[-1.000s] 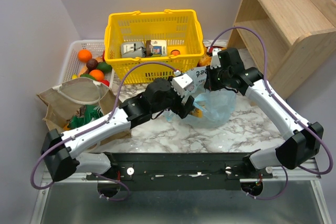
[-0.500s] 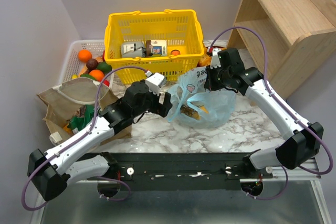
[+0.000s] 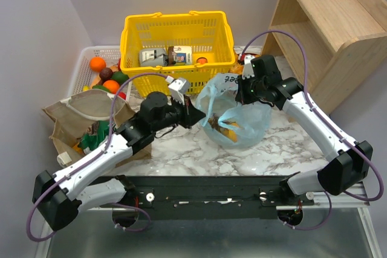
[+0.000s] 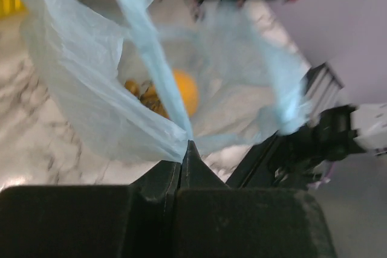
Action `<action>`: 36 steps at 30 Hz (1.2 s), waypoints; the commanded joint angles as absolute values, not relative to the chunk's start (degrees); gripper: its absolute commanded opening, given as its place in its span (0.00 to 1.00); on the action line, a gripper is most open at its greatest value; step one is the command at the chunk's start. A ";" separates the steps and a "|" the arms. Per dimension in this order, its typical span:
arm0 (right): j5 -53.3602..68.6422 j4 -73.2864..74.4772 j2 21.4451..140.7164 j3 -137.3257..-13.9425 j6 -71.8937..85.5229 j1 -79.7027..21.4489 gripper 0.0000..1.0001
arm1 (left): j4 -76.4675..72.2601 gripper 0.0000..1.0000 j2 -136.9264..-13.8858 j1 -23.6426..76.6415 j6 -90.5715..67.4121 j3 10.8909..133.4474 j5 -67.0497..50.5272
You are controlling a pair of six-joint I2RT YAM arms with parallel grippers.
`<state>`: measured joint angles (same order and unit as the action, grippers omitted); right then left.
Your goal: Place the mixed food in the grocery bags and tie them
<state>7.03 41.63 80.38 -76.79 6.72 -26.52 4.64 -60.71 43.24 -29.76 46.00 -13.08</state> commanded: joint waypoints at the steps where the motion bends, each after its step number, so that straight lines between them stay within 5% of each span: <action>1: 5.18 40.69 79.54 -76.38 5.19 -26.37 0.01 | -5.17 0.00 -55.11 42.89 -34.53 51.42 -18.36; 11: 6.59 39.29 80.51 -74.27 4.92 -26.37 0.01 | -5.97 0.05 -56.78 35.34 -41.21 48.96 -23.55; 14: 6.07 39.02 80.68 -74.18 4.92 -26.37 0.01 | -3.01 0.29 -56.43 32.44 -40.00 49.39 -22.60; 15: 5.98 39.11 80.68 -74.18 4.92 -26.37 0.01 | -1.07 0.51 -56.34 31.91 -36.94 51.31 -21.98; 18: 4.66 39.02 80.25 -74.44 5.10 -26.37 0.01 | 8.50 0.85 -55.90 30.24 -30.52 57.53 -16.37; 20: 2.91 38.85 79.72 -74.53 4.92 -26.28 0.01 | 14.38 0.96 -55.46 29.62 -23.66 61.07 -12.94; 27: 1.58 36.48 77.70 -73.22 6.15 -26.28 0.01 | 23.72 0.99 -60.18 23.84 -11.25 77.49 1.30; 36: 6.86 32.25 79.71 -69.96 13.09 -26.37 0.01 | 21.01 0.99 -79.43 1.51 -15.81 90.34 13.35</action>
<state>5.13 35.33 79.07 -71.29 9.06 -26.52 19.75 -71.48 9.50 -14.13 88.36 3.20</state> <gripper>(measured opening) 0.013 0.988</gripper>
